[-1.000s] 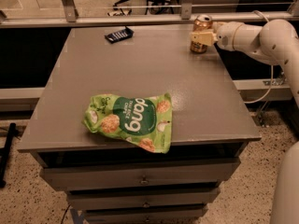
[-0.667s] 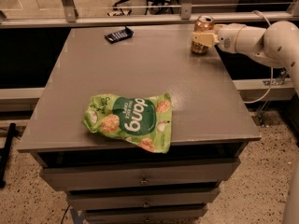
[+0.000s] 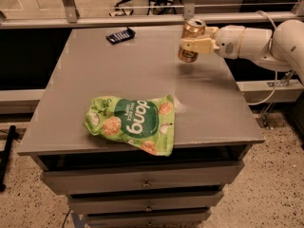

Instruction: Move orange can near green rice chip bag

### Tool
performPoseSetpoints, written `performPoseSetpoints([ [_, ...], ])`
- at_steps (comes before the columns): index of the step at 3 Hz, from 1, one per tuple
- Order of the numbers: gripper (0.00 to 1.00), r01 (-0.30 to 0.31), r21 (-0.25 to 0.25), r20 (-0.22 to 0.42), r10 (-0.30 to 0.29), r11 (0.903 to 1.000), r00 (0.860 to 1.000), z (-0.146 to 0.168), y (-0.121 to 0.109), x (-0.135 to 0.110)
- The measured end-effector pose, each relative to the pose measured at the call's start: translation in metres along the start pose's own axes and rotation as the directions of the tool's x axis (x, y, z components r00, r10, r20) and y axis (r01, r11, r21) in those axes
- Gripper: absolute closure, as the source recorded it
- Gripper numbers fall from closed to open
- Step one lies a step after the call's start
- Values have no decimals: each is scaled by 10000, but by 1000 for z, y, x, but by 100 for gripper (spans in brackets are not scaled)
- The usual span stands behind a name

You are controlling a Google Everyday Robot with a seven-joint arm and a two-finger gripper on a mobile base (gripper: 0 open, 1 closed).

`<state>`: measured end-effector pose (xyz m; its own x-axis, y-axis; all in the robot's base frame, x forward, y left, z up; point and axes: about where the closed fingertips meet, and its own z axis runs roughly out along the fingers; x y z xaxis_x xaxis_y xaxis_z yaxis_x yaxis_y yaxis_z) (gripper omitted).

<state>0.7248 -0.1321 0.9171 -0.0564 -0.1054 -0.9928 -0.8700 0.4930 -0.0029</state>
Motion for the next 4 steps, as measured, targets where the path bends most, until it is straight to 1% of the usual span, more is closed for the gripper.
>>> performPoseSetpoints([
  [1, 100, -8, -386, -64, 6, 9993, 10000, 5, 11, 2],
  [2, 100, -11, -395, -63, 8, 9992, 10000, 5, 11, 2],
  [3, 100, 28, -961, -478, -75, 9954, 9988, 1, 26, 5],
  [4, 100, 14, -1891, -1091, -225, 9820, 9938, -17, 65, 8],
])
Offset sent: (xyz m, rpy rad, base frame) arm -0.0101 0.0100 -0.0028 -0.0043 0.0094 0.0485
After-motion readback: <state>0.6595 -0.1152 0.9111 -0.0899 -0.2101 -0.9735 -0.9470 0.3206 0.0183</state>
